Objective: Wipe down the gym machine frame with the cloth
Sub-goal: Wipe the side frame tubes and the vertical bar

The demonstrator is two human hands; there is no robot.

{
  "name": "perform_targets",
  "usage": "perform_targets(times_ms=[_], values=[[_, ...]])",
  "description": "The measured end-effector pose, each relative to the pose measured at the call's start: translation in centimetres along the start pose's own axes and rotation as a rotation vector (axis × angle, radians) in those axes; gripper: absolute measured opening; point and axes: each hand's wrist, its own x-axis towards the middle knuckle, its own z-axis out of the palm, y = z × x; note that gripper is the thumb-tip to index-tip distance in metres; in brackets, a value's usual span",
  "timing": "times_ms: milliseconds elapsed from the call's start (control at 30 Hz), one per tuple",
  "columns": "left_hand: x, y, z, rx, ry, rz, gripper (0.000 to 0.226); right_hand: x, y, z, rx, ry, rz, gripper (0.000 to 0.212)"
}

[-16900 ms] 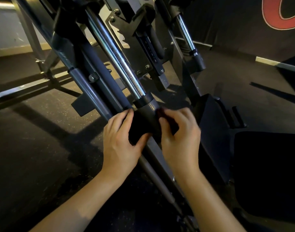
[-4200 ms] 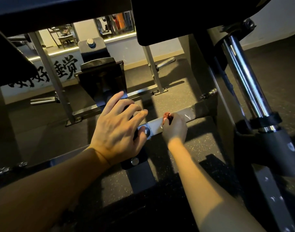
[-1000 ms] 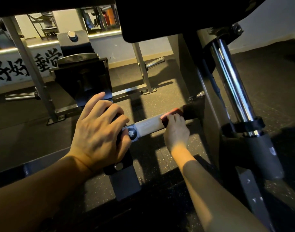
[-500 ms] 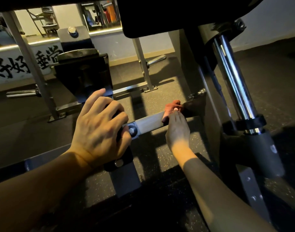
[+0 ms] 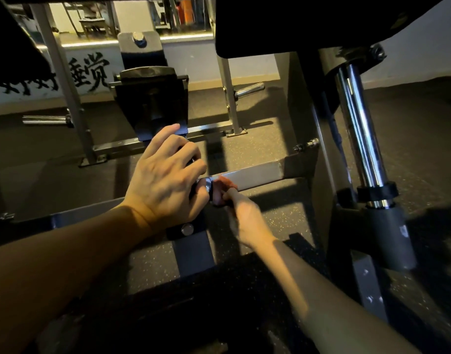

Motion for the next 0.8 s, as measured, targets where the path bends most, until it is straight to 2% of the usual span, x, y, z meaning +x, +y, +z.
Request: perform_targets(times_ms=[100, 167, 233, 333, 500, 600, 700, 800], values=[[0.0, 0.1, -0.2, 0.003, -0.006, -0.007, 0.033, -0.1, 0.7, -1.4, 0.025, -0.005, 0.179, 0.033], [0.0, 0.2, -0.3, 0.003, -0.016, -0.010, 0.034, -0.9, 1.0, -1.7, 0.201, 0.072, 0.311, 0.018], [0.0, 0.2, -0.5, 0.006, -0.037, -0.015, 0.035, -2.2, 1.1, -1.8, 0.379, 0.144, 0.383, 0.019], [0.0, 0.4, -0.8, 0.022, -0.101, -0.035, 0.038, -4.7, 0.1, -2.4, 0.590, 0.213, 0.396, 0.021], [0.3, 0.6, -2.0, 0.015, -0.223, -0.058, 0.051, -8.7, -3.6, -5.3, 0.709, 0.271, 0.463, 0.014], [-0.6, 1.8, -3.8, -0.123, -0.296, -0.097, 0.048, -11.3, -6.4, -7.4, 0.733, 0.247, 0.480, 0.015], [-4.2, 5.4, -7.0, -0.305, -0.266, -0.162, 0.043, -14.1, -9.8, -9.2, 0.704, 0.189, 0.428, 0.015], [-8.2, 9.3, -11.6, -0.487, -0.262, -0.341, 0.044, -17.0, -13.4, -10.4, 0.695, 0.112, 0.361, 0.011]])
